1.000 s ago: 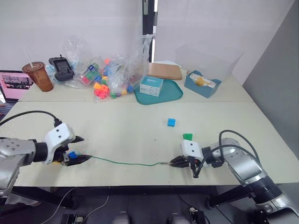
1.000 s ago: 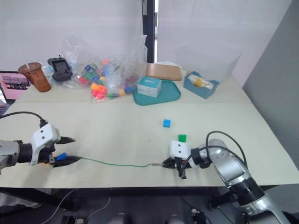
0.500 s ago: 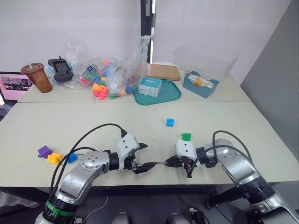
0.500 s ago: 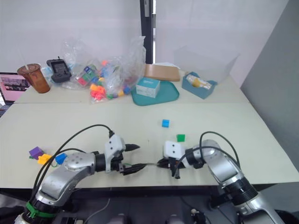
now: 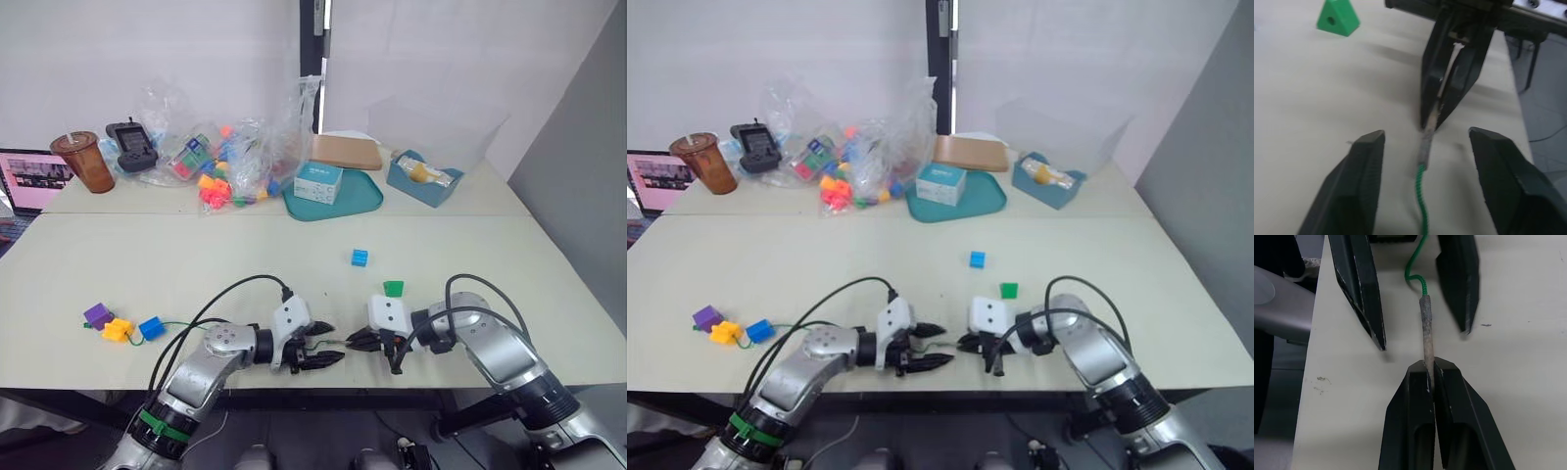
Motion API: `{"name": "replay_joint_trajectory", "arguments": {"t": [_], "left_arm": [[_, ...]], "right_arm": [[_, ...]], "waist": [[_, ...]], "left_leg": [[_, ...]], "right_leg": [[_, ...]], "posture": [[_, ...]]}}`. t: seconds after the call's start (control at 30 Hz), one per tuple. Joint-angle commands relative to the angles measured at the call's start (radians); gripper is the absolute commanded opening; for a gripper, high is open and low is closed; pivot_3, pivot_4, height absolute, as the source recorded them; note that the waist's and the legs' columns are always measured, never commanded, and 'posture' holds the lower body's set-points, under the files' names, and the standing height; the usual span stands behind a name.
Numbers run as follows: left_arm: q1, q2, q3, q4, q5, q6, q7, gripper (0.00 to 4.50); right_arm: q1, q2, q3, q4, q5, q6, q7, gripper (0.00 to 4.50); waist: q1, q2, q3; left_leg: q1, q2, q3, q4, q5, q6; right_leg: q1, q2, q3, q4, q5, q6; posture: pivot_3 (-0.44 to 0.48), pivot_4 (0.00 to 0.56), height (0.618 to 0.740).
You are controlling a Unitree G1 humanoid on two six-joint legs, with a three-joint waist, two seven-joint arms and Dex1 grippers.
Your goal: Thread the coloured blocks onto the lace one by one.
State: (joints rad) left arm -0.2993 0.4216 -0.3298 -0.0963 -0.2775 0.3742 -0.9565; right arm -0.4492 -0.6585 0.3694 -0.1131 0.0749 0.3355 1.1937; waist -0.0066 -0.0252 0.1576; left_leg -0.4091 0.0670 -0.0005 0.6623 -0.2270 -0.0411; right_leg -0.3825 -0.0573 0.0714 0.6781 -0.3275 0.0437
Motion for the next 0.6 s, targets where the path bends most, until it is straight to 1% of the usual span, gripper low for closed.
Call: {"name": "replay_joint_trajectory", "arguments": {"t": [0.03,0.17,0.5,0.6], "left_arm": [[-0.009,0.002,0.012,-0.016,-0.015,-0.004,-0.02,1.41],[-0.009,0.011,0.018,-0.022,-0.013,0.003,-0.026,0.09],[-0.004,0.017,0.038,-0.031,-0.019,0.009,-0.02,0.04],[0.001,0.022,0.045,-0.036,-0.029,0.015,-0.026,0.04]], "right_arm": [[0.008,-0.019,0.01,0.004,-0.019,0.005,0.003,0.0],[0.003,-0.027,0.006,0.013,-0.02,0.0,0.007,0.0],[0.005,-0.052,0.015,0.028,-0.032,-0.02,0.016,0.0],[0.016,-0.047,0.008,0.009,-0.017,0.006,0.011,0.0]], "waist": [[-0.001,0.0,0.0],[-0.002,0.0,0.0],[-0.001,0.0,0.0],[-0.001,0.0,0.0]], "left_leg": [[0.0,0.0,0.0,0.0,0.0,0.0],[0.0,0.0,0.0,0.0,0.0,0.0],[0.0,0.0,0.0,0.0,0.0,0.0],[0.0,0.0,0.0,0.0,0.0,0.0]], "right_leg": [[0.0,0.0,0.0,0.0,0.0,0.0],[0.0,0.0,0.0,0.0,0.0,0.0],[0.0,0.0,0.0,0.0,0.0,0.0],[0.0,0.0,0.0,0.0,0.0,0.0]], "posture": [[0.0,0.15,0.74],[0.0,0.15,0.74],[0.0,0.15,0.74],[0.0,0.15,0.74]]}}
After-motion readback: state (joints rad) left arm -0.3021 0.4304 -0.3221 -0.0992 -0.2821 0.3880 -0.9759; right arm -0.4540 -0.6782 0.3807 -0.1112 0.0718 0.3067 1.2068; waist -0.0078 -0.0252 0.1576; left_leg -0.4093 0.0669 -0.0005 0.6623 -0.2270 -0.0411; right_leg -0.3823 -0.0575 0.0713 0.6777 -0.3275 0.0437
